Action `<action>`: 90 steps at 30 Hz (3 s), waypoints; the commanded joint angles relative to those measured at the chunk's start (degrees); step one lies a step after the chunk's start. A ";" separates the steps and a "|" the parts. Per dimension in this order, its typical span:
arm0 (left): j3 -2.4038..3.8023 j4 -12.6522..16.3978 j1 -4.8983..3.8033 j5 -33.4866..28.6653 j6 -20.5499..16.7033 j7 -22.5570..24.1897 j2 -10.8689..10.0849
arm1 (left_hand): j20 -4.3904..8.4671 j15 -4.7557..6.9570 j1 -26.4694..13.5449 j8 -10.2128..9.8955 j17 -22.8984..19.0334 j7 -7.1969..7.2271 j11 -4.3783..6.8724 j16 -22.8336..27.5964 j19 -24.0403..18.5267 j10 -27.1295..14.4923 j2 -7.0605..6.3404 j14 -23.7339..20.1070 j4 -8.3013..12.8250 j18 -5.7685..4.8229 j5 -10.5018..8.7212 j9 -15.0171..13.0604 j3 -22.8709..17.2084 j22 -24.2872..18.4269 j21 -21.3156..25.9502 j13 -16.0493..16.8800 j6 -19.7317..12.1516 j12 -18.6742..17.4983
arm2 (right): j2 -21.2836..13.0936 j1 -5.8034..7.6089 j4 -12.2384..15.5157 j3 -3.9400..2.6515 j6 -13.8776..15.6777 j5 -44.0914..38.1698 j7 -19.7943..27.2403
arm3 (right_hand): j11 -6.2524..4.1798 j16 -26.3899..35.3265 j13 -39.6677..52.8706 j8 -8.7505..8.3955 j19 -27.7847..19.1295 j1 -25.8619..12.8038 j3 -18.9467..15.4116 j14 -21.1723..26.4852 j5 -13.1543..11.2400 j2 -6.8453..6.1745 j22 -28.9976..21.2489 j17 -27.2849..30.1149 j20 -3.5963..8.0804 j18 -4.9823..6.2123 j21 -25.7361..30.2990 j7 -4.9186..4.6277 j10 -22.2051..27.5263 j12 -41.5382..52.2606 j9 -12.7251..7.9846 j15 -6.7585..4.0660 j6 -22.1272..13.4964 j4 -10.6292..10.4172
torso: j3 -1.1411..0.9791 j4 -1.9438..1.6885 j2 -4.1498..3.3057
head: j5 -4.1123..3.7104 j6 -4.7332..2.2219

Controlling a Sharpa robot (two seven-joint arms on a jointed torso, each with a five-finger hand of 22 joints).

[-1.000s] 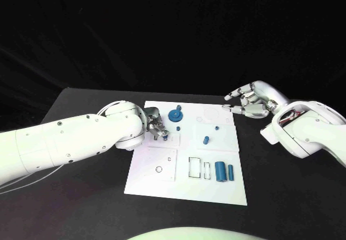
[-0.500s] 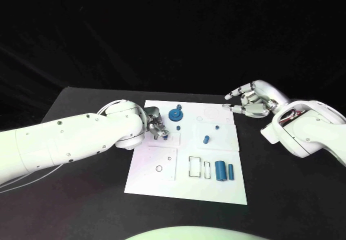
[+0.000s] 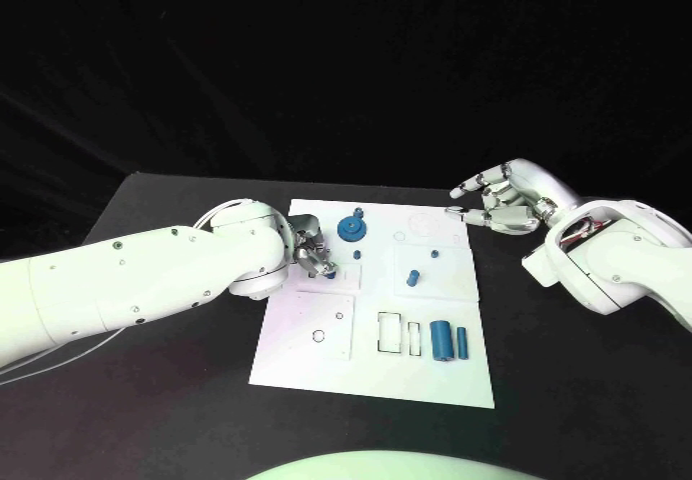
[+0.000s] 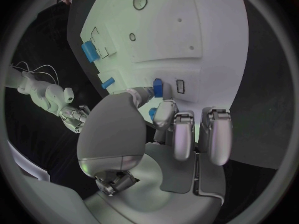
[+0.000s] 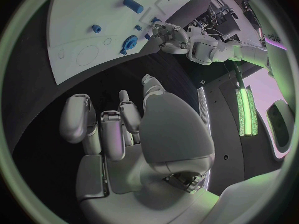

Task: Assemble the parts on the task board

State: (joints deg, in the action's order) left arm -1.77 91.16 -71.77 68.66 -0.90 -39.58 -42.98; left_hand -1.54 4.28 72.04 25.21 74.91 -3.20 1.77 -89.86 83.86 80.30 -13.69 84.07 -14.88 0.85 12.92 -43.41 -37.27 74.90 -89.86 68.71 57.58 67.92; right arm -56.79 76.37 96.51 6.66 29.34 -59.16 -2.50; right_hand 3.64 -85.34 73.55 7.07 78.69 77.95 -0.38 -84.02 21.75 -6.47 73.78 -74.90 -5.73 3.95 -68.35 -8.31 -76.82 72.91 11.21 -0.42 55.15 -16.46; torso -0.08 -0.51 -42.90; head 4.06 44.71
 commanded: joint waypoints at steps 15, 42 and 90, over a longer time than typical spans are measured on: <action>-0.04 0.14 0.06 0.05 1.98 -0.16 0.11 | 0.37 0.44 -0.34 0.29 15.09 0.64 -0.06 -0.14 6.14 0.56 0.55 5.93 9.11 -0.85 0.11 -1.23 -8.69 15.10 -0.14 0.05 0.41 0.31 | 0.12 -0.08 -0.04 0.00 -0.48 -0.33 0.53 | -0.25 0.18 -0.01 0.37 -0.09 -0.10 -0.36 -3.88 0.30 0.43 -0.03 -6.95 0.39 1.04 0.28 0.13 -0.02 -0.26 -0.08 -0.36 0.13 -0.09 | 0.00 0.04 -0.02 | 0.18 0.22; -0.03 -0.98 0.04 -0.73 3.31 -1.31 0.66 | 1.13 1.41 -4.40 0.06 15.09 2.21 1.08 -0.14 6.14 1.08 0.88 5.93 3.61 -0.85 -0.06 -2.21 1.63 15.10 -0.14 0.61 2.13 0.73 | 0.18 -0.13 -0.13 0.00 -0.48 0.08 0.69 | -0.26 0.23 -0.09 0.43 -0.11 -0.31 -0.45 -3.87 0.31 0.47 -0.09 -6.89 0.40 1.06 0.38 0.14 0.03 -0.33 -0.08 -0.37 0.17 -0.10 | -0.04 0.03 0.01 | 0.06 0.84; 0.02 -1.55 0.03 -2.16 1.25 -1.90 0.65 | 1.28 1.45 -8.44 -1.53 15.09 2.19 1.04 -0.14 6.14 1.24 4.75 5.93 -2.00 -0.85 0.23 -1.95 24.61 15.10 -0.14 1.54 3.84 1.48 | 0.06 -0.15 -0.15 0.00 -0.27 0.23 0.91 | -0.26 0.37 -0.24 0.57 -0.11 -1.57 -0.97 -3.85 0.31 0.65 -0.23 -6.75 0.42 1.10 0.72 0.16 0.08 -0.38 -0.14 -0.39 0.04 -0.18 | 0.00 0.02 0.03 | -0.12 0.76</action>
State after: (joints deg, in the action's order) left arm -1.78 89.45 -71.76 67.34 0.73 -39.90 -42.34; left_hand -0.50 5.53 64.10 23.90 74.92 -0.59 2.94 -89.86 84.06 81.87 -8.81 84.08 -16.90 0.85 12.76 -45.45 -12.93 74.91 -89.86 70.20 61.32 69.14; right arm -56.73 76.26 96.35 6.66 29.34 -58.73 -2.16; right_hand 3.64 -85.34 73.36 7.29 78.69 76.91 -1.03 -84.02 21.74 -5.90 73.57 -74.90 -5.73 3.95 -67.78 -8.31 -76.82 72.68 11.12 -0.42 55.15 -16.77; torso -0.08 -0.49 -42.85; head 3.90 45.48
